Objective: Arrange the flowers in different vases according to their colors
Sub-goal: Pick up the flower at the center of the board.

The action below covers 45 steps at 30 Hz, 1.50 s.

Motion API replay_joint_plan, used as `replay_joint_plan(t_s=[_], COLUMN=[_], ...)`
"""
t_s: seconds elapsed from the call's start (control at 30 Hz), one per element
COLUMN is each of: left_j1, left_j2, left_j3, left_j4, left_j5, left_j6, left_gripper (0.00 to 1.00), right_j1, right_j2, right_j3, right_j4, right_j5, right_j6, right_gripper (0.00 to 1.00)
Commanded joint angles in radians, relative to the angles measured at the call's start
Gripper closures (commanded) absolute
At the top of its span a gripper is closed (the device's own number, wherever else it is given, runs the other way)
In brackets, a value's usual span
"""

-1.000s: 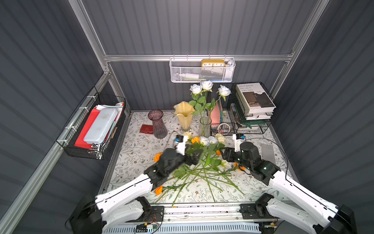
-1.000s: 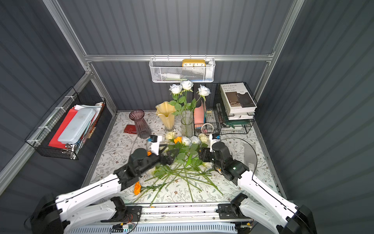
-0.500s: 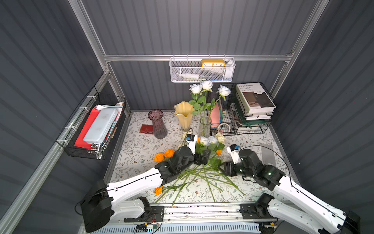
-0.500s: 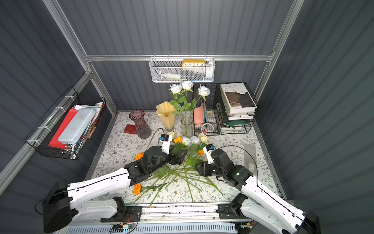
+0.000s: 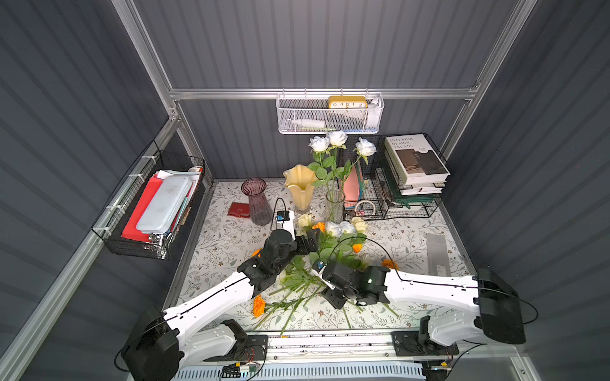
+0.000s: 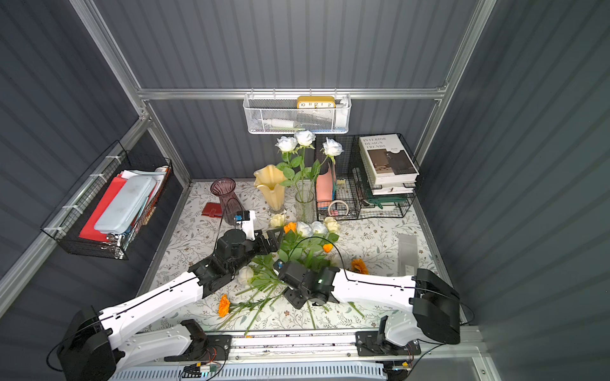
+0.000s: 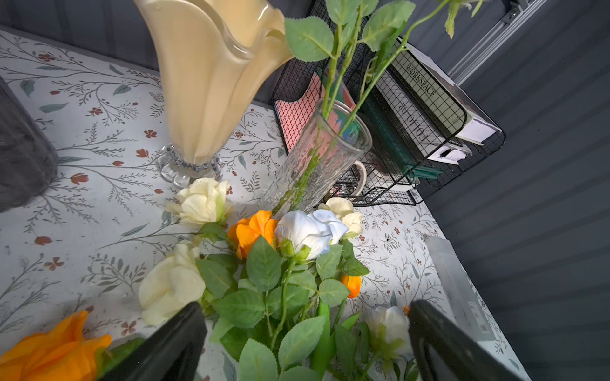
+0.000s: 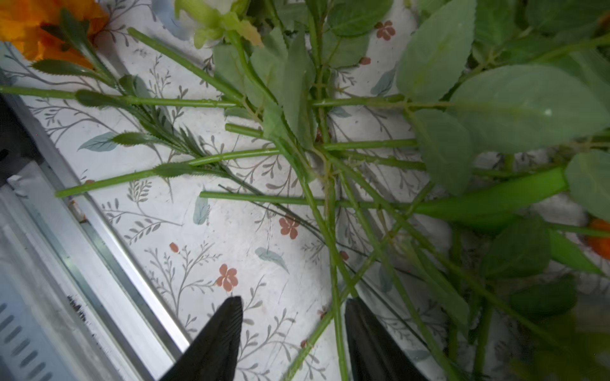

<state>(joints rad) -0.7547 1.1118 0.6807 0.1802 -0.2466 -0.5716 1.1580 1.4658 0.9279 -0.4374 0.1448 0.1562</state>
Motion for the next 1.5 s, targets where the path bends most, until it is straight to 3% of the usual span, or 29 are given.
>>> replay_joint_plan(t_s=[0.0,0.07,0.43,0.7,1.17,1.47], left_j1=[0.013,0.018,0.04,0.045,0.055,0.06], left_j2=[-0.046,-0.062,-0.116,-0.117,-0.106,-0.113], left_j3=[-0.009,-0.01,-0.04,-0.057,-0.058,-0.063], left_j4=[-0.023,-0.036,-0.055,-0.047,-0.047,-0.049], left_j5=[0.019,0.017,0.033,0.035,0.03,0.021], left_j6=[-0.006,-0.003,0.002,-0.001,0.011,0.021], left_gripper=[0.01,0.01,0.01,0.01,0.01,0.01], right_j1=[-0.01,-0.011,-0.012,-0.015,-0.142,-0.152], right_j2=[0.062,0.104,0.176,0.219,0.295,0.297], right_j3=[0.07,0.103,0.135,0.135,0.19,0.168], right_j4=[0.011,-0.007,0.009,0.032,0.077,0.086], right_j5=[0.056,0.045,-0.106,-0.116,-0.206,-0.275], right_j6=[-0.114,-0.131,-0.14,-0.12,-0.162,-0.176], right_gripper=[0.56,0.62,0.71,0.71,0.72,0.72])
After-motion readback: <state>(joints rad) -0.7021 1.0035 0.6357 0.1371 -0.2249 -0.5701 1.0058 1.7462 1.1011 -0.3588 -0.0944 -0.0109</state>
